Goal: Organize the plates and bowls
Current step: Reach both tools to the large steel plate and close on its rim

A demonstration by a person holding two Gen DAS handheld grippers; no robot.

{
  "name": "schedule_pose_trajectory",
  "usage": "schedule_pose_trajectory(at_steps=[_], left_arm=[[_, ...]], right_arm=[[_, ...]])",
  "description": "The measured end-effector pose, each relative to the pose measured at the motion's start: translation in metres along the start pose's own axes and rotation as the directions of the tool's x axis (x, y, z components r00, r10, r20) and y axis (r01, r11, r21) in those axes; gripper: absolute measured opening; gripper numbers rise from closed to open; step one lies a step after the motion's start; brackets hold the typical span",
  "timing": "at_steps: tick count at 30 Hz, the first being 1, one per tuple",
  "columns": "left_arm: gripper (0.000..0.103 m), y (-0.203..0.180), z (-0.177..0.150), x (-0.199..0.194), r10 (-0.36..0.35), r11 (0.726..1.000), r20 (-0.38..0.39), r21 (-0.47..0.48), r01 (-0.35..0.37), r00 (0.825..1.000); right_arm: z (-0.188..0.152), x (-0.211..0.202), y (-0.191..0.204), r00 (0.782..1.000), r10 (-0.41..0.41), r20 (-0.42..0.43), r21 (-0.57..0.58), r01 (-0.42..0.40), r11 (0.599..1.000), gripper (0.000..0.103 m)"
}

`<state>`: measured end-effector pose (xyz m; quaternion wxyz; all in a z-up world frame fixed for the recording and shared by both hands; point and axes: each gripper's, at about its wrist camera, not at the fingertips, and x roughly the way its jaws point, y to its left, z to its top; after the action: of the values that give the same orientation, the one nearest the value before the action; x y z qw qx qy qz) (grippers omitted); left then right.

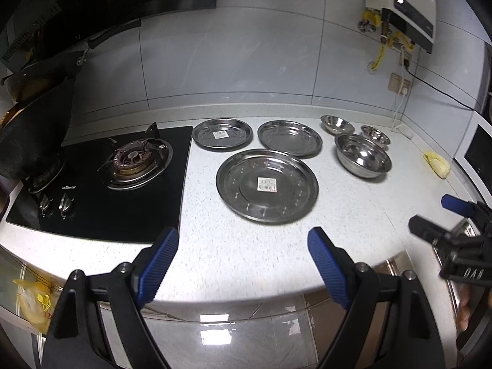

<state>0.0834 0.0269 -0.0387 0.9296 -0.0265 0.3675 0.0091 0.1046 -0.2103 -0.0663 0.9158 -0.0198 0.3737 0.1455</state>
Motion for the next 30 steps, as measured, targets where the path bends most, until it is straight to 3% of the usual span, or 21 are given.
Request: schedule_pose_trajectory(at_steps=[8,15,26,27,29,30], left_arm=[[0.086,0.013,0.040,0.106,-0.014,0.995,-0.103,-0.104,0.003,0.995],[0.086,0.023,0.048,0.196,0.071,0.988,-0.166,-0.122,-0.092,0.984],[0.085,0.037,0.045,0.261,0.075,0.980,-0.247,-0.162,-0.117,0.966],[0.085,0.037,0.045,0.263,0.070,0.980,-0.251,-0.163,-0.113,0.966],[0.085,0.038,0.044,0.268,0.053,0.980,-0.261,-0.170,-0.100,0.964],[0.085,0.039,0.044,0.271,0.042,0.980,-0.268,-0.175,-0.091,0.963]], right_arm=[[0.032,0.098,0.020,0.996,0.054,-0.077,-0.022,-0.056,0.998,0.102],[0.046,0.186,0.029,0.990,0.017,-0.141,-0.020,-0.020,1.000,0.102],[0.050,0.251,0.016,0.972,0.073,-0.225,0.051,-0.063,0.997,0.100],[0.051,0.255,0.017,0.971,0.079,-0.227,0.055,-0.068,0.996,0.098],[0.050,0.260,0.017,0.967,0.096,-0.235,0.059,-0.084,0.995,0.084],[0.050,0.263,0.018,0.965,0.104,-0.240,0.064,-0.091,0.994,0.083]])
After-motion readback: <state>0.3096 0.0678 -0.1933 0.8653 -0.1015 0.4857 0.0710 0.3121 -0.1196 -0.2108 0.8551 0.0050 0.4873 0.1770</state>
